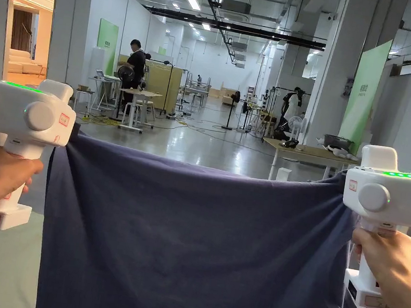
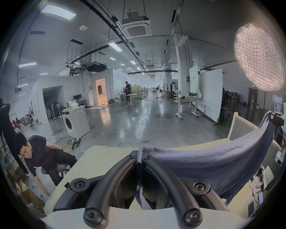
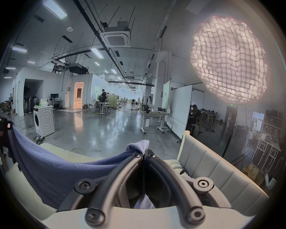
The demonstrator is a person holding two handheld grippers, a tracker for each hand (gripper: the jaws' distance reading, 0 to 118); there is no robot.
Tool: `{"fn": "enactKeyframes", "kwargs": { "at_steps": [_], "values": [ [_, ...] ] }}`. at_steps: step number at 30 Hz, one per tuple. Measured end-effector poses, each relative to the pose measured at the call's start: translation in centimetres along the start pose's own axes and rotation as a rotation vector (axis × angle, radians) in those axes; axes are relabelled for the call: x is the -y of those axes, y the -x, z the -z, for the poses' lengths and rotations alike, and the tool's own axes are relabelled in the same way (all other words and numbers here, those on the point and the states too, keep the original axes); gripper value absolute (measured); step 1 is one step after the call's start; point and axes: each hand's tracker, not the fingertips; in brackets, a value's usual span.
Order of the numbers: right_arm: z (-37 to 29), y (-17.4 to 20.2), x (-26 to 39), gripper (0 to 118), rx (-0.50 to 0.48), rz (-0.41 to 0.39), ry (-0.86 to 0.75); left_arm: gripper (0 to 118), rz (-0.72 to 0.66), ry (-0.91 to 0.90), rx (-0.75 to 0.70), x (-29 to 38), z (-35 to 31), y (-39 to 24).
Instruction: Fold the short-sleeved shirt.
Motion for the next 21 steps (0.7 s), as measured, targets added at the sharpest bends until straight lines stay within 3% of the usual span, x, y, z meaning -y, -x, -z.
{"fn": "enactKeyframes", "kwargs": {
  "at_steps": [12, 21],
  "values": [
    [1.2, 0.7, -1.6, 0, 0.030, -0.006, -0.081, 5, -0.006, -0.031, -0.010, -0.8, 1.6, -0.2],
    [-5.6, 0.2, 8.1, 0, 0.020, 0.003, 0.006, 5, 0.003, 0.024, 0.025, 9.0, -1.4, -0.3]
  ]
}}
